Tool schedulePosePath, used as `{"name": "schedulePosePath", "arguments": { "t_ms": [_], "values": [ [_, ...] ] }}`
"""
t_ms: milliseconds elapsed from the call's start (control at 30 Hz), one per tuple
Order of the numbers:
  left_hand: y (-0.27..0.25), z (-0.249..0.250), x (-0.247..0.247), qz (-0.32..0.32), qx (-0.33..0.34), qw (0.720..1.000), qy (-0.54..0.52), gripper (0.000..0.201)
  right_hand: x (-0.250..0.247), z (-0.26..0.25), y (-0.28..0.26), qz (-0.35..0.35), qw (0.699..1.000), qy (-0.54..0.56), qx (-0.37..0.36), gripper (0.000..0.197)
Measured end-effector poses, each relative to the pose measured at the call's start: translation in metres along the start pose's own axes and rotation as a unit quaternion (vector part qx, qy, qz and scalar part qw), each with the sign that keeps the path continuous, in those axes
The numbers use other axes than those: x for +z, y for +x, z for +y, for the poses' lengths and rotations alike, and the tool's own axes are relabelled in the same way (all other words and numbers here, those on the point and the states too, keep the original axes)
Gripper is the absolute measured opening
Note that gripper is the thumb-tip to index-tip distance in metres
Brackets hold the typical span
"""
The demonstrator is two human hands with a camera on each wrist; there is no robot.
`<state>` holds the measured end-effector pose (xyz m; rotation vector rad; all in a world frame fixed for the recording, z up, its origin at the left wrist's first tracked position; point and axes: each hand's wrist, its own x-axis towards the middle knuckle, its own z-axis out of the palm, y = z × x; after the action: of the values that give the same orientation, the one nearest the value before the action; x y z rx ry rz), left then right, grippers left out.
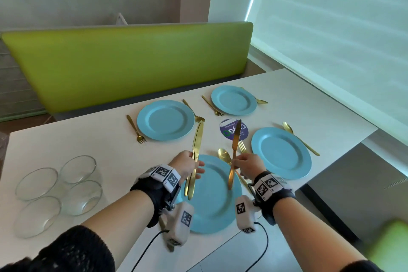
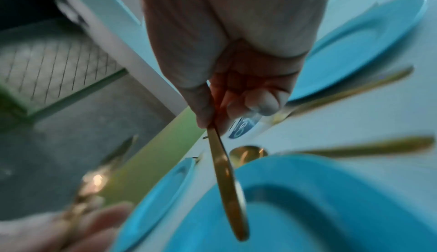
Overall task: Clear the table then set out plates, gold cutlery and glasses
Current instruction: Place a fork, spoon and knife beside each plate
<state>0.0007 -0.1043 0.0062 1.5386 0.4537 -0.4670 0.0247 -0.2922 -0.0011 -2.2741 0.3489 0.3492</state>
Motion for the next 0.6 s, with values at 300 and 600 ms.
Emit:
{"name": "schedulePosePath", "arguments": {
  "t_ms": [300,600],
  "values": [
    [0.047,0.018,0.039,0.05,-0.018,0.998,-0.035,0.024,-0.032,0.047,0.055,-0.048,0.962,-0.27,0.005,0.022],
    [0.07,0.024,0.06,0.084,-0.032,0.995,-0.04,0.017,-0.025,0.063,0.076,-0.035,0.947,-0.32,0.009,0.025]
  ]
}}
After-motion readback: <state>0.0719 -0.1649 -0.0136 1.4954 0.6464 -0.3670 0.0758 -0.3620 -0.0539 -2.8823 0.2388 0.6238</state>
